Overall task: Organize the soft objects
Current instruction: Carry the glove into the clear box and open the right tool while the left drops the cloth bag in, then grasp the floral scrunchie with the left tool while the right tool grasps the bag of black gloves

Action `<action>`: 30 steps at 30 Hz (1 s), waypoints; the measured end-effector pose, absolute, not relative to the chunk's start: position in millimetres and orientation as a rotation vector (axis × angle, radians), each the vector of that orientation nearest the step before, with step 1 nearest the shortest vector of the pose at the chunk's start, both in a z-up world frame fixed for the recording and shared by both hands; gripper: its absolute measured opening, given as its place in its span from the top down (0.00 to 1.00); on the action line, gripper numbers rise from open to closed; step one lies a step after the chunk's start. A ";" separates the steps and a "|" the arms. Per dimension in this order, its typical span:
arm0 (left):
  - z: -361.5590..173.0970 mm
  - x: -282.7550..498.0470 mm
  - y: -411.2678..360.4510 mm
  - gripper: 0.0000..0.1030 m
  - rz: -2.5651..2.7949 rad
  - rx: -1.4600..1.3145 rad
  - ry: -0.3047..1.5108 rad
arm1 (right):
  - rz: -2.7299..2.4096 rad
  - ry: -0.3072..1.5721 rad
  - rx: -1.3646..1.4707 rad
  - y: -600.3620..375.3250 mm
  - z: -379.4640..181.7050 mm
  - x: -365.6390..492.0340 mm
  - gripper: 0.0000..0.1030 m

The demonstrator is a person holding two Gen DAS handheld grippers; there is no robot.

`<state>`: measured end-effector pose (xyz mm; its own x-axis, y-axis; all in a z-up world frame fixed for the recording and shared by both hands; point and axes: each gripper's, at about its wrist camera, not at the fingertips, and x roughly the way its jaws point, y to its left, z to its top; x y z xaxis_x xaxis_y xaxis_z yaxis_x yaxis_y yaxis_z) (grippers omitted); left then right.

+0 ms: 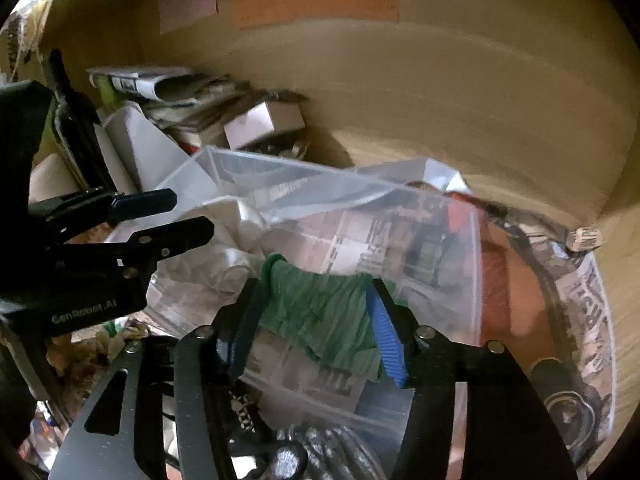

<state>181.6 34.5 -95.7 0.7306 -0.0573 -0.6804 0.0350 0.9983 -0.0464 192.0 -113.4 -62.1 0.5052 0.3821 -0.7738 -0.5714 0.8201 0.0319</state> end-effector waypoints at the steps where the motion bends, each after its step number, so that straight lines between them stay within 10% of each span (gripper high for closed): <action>1: -91.9 178.2 36.5 0.46 -0.049 -0.038 0.740 | 0.580 0.852 -0.238 -115.1 -57.9 189.2 0.48; 17: -44.7 100.4 63.0 0.09 -0.021 -0.060 0.585 | 0.546 0.622 -0.175 -146.5 -1.6 129.0 0.21; 30: -109.5 66.5 75.6 0.09 0.001 -0.092 0.773 | 0.506 0.731 -0.118 -172.3 -43.2 102.2 0.21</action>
<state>66.5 75.6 -109.5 0.7162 -0.0329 -0.6971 -0.0347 0.9960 -0.0826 102.2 -172.3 -43.2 0.6307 0.4005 -0.6647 -0.4815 0.8737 0.0696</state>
